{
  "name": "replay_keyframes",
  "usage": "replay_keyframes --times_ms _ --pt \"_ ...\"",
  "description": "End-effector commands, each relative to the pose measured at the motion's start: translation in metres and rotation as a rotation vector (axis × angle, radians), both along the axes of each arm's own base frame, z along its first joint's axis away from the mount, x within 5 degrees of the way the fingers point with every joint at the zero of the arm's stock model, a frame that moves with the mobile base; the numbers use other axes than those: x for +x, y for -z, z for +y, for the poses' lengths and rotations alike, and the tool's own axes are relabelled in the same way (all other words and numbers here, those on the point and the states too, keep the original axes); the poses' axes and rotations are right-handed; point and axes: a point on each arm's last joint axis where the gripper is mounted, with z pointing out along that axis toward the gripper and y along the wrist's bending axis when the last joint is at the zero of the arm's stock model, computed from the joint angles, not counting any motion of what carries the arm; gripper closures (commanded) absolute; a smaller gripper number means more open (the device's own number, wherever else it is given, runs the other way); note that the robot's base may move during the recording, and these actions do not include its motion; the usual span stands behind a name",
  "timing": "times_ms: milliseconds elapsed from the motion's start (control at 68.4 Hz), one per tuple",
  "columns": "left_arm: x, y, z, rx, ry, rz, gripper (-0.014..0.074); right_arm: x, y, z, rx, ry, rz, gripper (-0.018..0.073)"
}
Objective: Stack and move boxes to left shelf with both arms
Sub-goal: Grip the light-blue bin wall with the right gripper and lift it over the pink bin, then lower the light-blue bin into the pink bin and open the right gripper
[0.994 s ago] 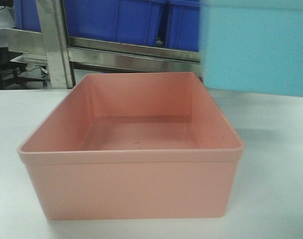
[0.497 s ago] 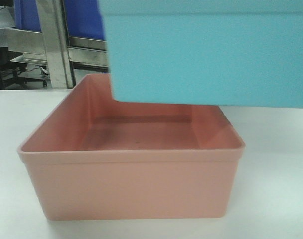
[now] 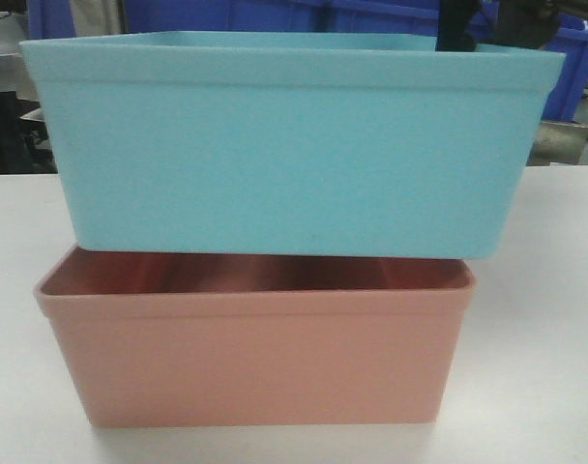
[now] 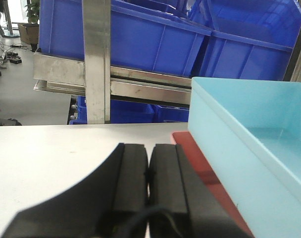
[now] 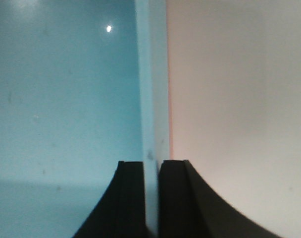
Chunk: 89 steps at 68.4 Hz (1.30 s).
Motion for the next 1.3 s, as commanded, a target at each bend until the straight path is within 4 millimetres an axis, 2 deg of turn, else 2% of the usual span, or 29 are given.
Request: replay_keyframes --times_ms 0,322,628,848,1155,1213,1286 --pt "-0.001 -0.017 0.001 -0.022 -0.005 -0.107 0.0608 0.0 -0.032 0.005 0.102 0.03 -0.15 0.0501" --pt "-0.001 -0.017 0.001 -0.022 -0.005 -0.107 0.0608 0.006 -0.019 0.016 0.091 0.012 -0.135 0.0501" --pt "-0.001 -0.017 0.001 -0.022 -0.005 -0.107 0.0608 0.007 -0.018 0.013 0.056 0.007 -0.146 0.0501" --pt "-0.001 -0.017 0.001 -0.022 -0.005 -0.107 0.0608 0.014 -0.006 0.016 0.045 0.008 -0.119 0.0501" --pt "-0.001 -0.017 0.001 -0.022 -0.005 -0.107 0.0608 0.02 0.0 0.017 0.029 0.008 -0.136 0.0497" --pt "-0.001 -0.017 0.001 -0.022 -0.005 -0.107 0.0608 0.022 0.005 0.018 0.023 0.007 -0.12 0.0445" --pt "-0.001 -0.017 0.001 -0.022 -0.005 -0.107 0.0608 0.023 0.008 0.019 0.021 0.006 -0.114 0.0334"
